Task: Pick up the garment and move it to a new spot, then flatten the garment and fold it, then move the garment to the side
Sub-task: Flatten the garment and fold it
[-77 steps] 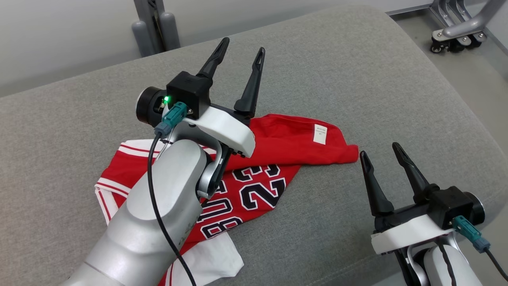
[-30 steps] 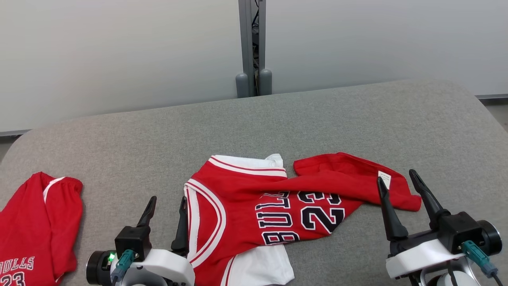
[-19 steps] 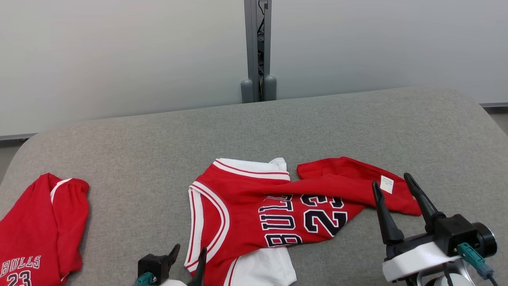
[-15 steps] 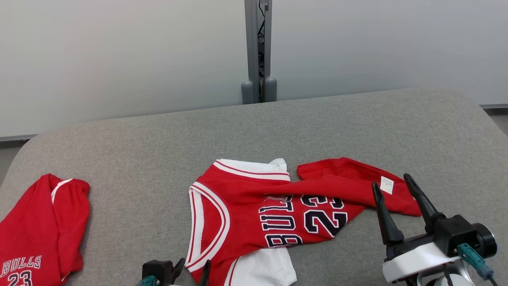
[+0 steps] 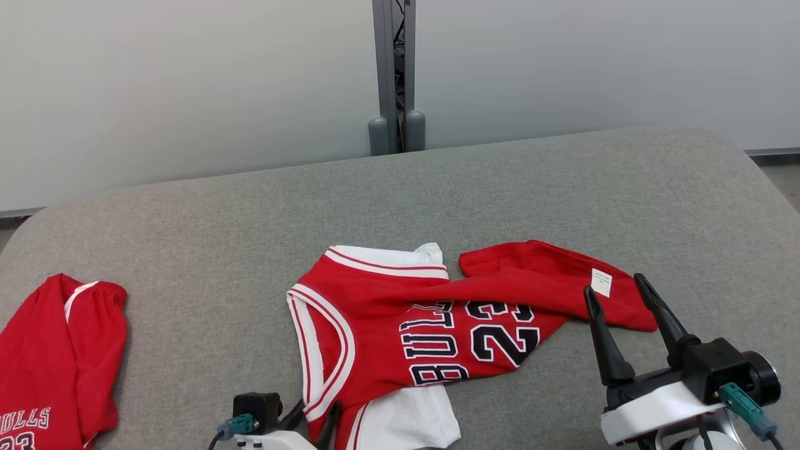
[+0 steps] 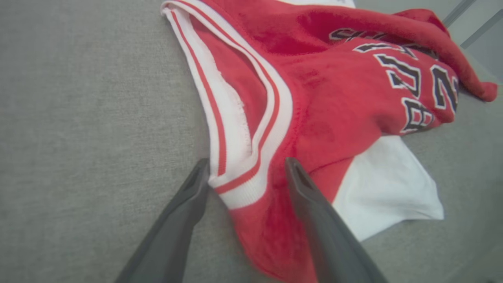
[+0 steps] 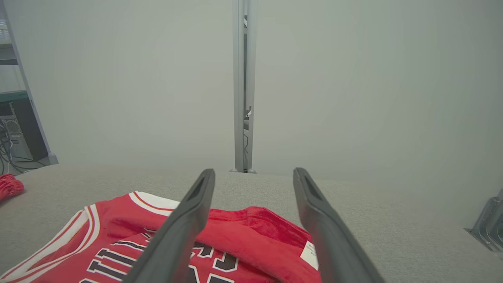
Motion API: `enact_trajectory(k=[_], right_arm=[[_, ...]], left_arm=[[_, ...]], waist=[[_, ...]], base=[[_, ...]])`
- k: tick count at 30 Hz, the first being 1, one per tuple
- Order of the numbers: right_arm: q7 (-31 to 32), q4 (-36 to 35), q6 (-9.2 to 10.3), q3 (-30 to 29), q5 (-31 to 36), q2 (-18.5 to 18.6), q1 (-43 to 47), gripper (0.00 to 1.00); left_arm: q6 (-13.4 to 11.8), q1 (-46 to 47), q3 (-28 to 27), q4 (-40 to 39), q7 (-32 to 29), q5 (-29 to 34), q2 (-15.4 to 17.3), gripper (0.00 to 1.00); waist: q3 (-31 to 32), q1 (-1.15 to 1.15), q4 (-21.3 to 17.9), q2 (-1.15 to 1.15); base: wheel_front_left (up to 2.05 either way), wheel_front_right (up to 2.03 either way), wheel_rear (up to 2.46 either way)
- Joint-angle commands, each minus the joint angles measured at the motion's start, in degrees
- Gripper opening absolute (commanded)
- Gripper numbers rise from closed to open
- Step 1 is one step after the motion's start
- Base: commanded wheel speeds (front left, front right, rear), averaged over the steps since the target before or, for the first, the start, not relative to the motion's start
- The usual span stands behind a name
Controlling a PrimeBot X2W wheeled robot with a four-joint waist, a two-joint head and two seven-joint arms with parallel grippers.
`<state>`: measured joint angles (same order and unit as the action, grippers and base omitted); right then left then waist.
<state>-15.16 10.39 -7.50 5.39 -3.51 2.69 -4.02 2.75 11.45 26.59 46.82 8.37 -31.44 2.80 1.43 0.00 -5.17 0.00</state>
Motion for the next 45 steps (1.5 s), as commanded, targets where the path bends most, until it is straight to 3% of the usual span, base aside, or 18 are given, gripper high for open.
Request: enact_trajectory(k=[1, 9, 19, 29, 36, 37, 38, 40, 41, 42, 45], right_arm=[[-0.1, 0.0, 0.01, -0.3, 0.0, 0.4, 0.2, 1.0], [-0.1, 0.0, 0.01, -0.4, -0.2, 0.4, -0.5, 1.0], [-0.1, 0.0, 0.01, 0.7, -0.4, 0.4, -1.8, 1.0], [-0.1, 0.1, 0.01, 2.8, -1.1, 0.4, -4.8, 1.0], [-0.1, 0.3, 0.01, 3.5, -1.9, 0.4, -5.8, 1.0], [-0.1, 0.3, 0.01, 3.5, -2.0, 0.4, -5.9, 1.0], [-0.1, 0.2, 0.01, 3.5, -2.1, 0.4, -5.9, 1.0], [-0.1, 0.2, 0.01, 3.3, -1.9, 0.4, -5.8, 1.0], [-0.1, 0.3, 0.01, 3.3, -1.9, 0.4, -5.8, 1.0], [-0.1, 0.4, 0.01, 3.1, -1.8, 0.4, -5.8, 1.0], [-0.1, 0.5, 0.01, 2.5, -1.4, 0.4, -5.8, 1.0]], left_arm=[[0.3, 1.3, 0.3, -0.3, 0.8, -0.4, 0.2, 0.0], [-1.5, 5.8, -0.9, -0.7, 5.6, -1.5, 0.5, 0.0], [-5.9, 16.7, -3.3, -0.8, 6.9, 5.6, 4.1, 0.0], [-6.7, 29.2, -2.9, 4.1, 6.9, 13.0, 7.1, 0.0], [-5.4, 32.8, -1.2, 14.0, 6.8, 14.8, 7.8, 0.0], [-5.1, 33.1, -1.1, 15.6, 6.8, 14.7, 7.5, 0.1], [-4.9, 33.0, -1.0, 17.3, 6.8, 14.5, 7.2, 0.32], [-4.5, 32.6, -1.1, 20.4, 6.4, 14.0, 7.0, 0.52], [-4.4, 32.5, -1.1, 21.6, 6.3, 13.8, 6.8, 0.89], [-4.5, 32.6, -1.3, 22.4, 6.3, 13.5, 6.6, 1.0], [-5.8, 32.9, -2.6, 22.6, 6.7, 12.3, 6.2, 1.0]], waist=[[-0.3, 0.0, -0.2, 0.0], [-1.5, 0.0, -0.9, 0.0], [-3.5, 0.0, -2.0, 0.0], [-7.1, 0.0, -5.3, 0.0], [-8.6, 0.0, -7.4, 0.0], [-8.7, 0.0, -7.6, 0.0], [-8.7, 0.0, -7.7, 0.0], [-8.8, 0.0, -7.8, 0.0], [-8.8, 0.0, -7.9, 0.0], [-8.7, 0.0, -7.8, 0.0], [-8.4, 0.0, -7.3, 0.0]], base=[[0.0, 0.0, 0.0], [0.0, 0.0, 0.0], [0.0, 0.0, 0.0], [0.0, 0.0, 0.0], [0.0, 0.0, 0.0], [0.0, 0.0, 0.0], [0.0, 0.0, 0.0], [0.0, 0.0, 0.0], [0.0, 0.0, 0.0], [0.0, 0.0, 0.0], [0.0, 0.0, 0.0]])
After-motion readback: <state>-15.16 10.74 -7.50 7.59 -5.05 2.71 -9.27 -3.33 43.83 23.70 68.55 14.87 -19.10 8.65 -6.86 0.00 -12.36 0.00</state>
